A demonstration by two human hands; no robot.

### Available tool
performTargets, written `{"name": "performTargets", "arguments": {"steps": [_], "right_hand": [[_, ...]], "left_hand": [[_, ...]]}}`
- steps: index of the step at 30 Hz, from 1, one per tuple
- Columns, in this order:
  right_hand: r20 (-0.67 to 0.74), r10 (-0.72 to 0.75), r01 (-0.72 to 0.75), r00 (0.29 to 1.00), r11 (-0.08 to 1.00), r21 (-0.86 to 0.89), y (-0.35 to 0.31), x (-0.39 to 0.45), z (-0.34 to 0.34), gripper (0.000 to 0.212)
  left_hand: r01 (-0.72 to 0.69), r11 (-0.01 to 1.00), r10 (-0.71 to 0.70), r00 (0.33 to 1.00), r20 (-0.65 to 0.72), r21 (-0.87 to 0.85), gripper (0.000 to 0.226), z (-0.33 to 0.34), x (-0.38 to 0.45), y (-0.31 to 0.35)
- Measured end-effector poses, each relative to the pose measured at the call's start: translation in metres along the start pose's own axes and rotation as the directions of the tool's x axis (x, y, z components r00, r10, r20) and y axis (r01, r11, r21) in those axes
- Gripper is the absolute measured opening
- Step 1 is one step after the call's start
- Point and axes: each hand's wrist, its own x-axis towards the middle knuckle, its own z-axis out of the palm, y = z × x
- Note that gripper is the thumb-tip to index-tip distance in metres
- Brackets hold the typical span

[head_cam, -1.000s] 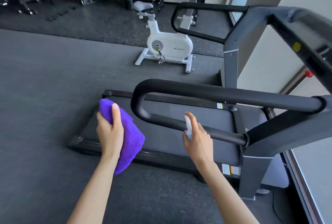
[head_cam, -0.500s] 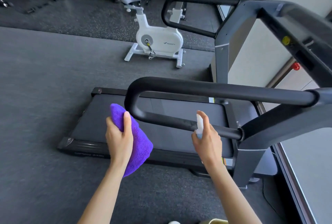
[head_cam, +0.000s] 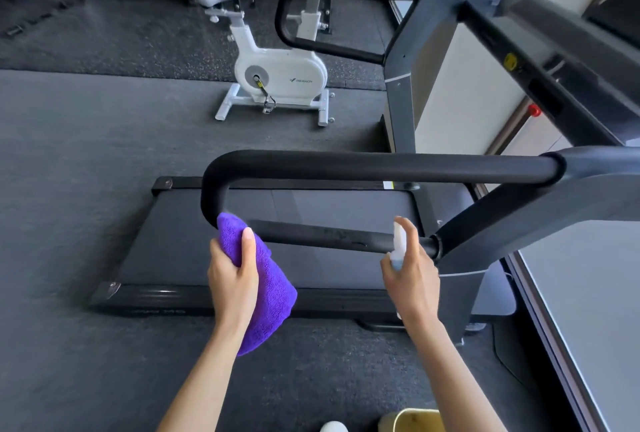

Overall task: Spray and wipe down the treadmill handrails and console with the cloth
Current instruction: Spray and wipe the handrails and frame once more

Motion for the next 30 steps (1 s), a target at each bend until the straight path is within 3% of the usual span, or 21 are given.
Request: {"name": "performTargets", "arguments": {"steps": [7, 11, 15, 17, 19, 21, 23, 24, 26, 28, 30], "right_hand": [[-0.099, 0.164, -0.158, 0.982, 0.985, 0.063, 0.045, 0.007, -0.021, 0.062], [-0.116, 0.170, -0.159, 0.979, 0.983, 0.096, 0.054, 0.008, -0.023, 0.063], [-0.095, 0.155, -0.143, 0.983, 0.982, 0.124, 0.057, 0.003, -0.023, 0.065], [-0.089, 0.155, -0.141, 0.984, 0.980, 0.142, 0.056, 0.002, -0.022, 0.066], [-0.079, 0.149, -0.136, 0.986, 0.979, 0.150, 0.053, 0.001, -0.022, 0.066], [-0.073, 0.125, -0.112, 0.990, 0.981, 0.156, 0.050, 0.001, -0.023, 0.065], [-0.059, 0.093, -0.083, 0.994, 0.985, 0.151, 0.048, 0.001, -0.023, 0.065], [-0.052, 0.080, -0.072, 0.995, 0.986, 0.150, 0.047, 0.001, -0.023, 0.066], [-0.044, 0.078, -0.071, 0.996, 0.985, 0.155, 0.047, 0.000, -0.023, 0.067], [-0.043, 0.076, -0.068, 0.996, 0.986, 0.150, 0.048, -0.002, -0.022, 0.068], [-0.045, 0.059, -0.052, 0.997, 0.989, 0.140, 0.050, -0.002, -0.022, 0.068]], "left_hand": [[-0.012, 1.000, 0.011, 0.997, 0.071, 0.011, 0.029, 0.020, -0.008, 0.000], [-0.027, 0.999, 0.022, 0.994, 0.108, 0.043, 0.022, 0.021, -0.013, -0.002], [-0.184, 0.971, 0.166, 0.978, 0.123, 0.154, 0.038, 0.016, -0.011, 0.002], [-0.322, 0.906, 0.299, 0.946, 0.124, 0.275, 0.047, 0.018, -0.006, 0.009], [-0.498, 0.775, 0.473, 0.865, 0.166, 0.389, 0.047, 0.026, 0.002, 0.019], [-0.678, 0.540, 0.647, 0.713, 0.269, 0.498, 0.048, 0.043, 0.017, 0.029], [-0.746, 0.276, 0.713, 0.582, 0.392, 0.606, 0.050, 0.058, 0.036, 0.033], [-0.733, 0.181, 0.687, 0.571, 0.450, 0.655, 0.051, 0.064, 0.045, 0.032], [-0.677, 0.073, 0.553, 0.639, 0.535, 0.732, 0.056, 0.072, 0.059, 0.026], [-0.645, 0.114, 0.406, 0.724, 0.557, 0.755, 0.062, 0.074, 0.067, 0.014], [-0.671, 0.246, 0.398, 0.728, 0.558, 0.700, 0.066, 0.072, 0.074, 0.004]]}}
